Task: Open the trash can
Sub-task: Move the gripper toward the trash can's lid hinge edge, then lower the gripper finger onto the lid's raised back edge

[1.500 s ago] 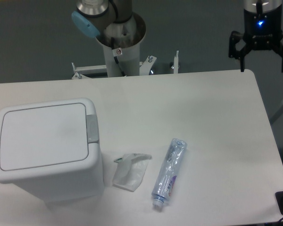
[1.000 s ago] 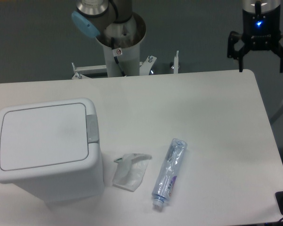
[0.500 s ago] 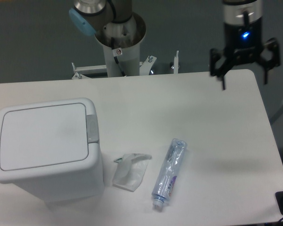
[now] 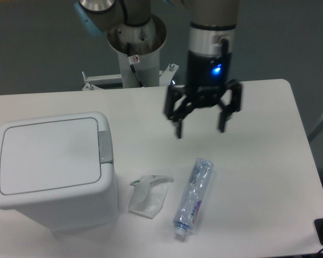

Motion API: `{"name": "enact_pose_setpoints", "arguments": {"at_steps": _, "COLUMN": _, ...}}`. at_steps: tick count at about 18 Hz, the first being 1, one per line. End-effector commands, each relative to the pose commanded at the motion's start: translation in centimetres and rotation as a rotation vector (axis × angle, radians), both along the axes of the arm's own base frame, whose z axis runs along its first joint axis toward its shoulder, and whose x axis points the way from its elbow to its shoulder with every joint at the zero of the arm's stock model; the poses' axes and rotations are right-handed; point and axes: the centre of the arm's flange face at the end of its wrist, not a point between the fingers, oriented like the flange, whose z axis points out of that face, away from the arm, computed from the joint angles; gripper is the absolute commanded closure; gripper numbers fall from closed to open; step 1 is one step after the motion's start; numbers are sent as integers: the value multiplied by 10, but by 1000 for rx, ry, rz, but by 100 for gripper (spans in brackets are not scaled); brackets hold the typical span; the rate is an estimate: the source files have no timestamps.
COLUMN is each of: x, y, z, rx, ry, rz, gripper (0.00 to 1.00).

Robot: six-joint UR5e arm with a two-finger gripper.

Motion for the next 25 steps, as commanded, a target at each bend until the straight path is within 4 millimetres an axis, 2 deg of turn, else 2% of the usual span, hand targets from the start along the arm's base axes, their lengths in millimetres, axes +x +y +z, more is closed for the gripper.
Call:
{"name": "enact_pose_setpoints", "arguments": {"at_steps": 4, "x": 17, "y": 13, "z": -10, "rx": -18, "ry": -20, "rz": -20, "gripper": 0}}
{"name": "enact_pose_setpoints", "arguments": {"at_steps": 6, "x": 33, "y": 20, "z": -20, "rx": -29, "ry": -35, "rz": -43, "gripper": 0}}
{"name": "enact_pose_setpoints", "arguments": {"at_steps": 9, "x": 42, "y": 25, "z": -25, "rx": -37, "ry": -47, "rz": -49, "gripper": 0}}
{"name": "enact_pose_setpoints", "arguments": {"at_steps": 16, "x": 53, "y": 27, "z": -35, "rx": -50, "ry": -58, "rz": -64, "gripper": 0}}
{"name": "enact_pose_setpoints", "arguments": {"at_steps": 25, "x": 54, "y": 27, "z": -41, "rx": -57, "ry": -66, "rz": -65, "gripper": 0}}
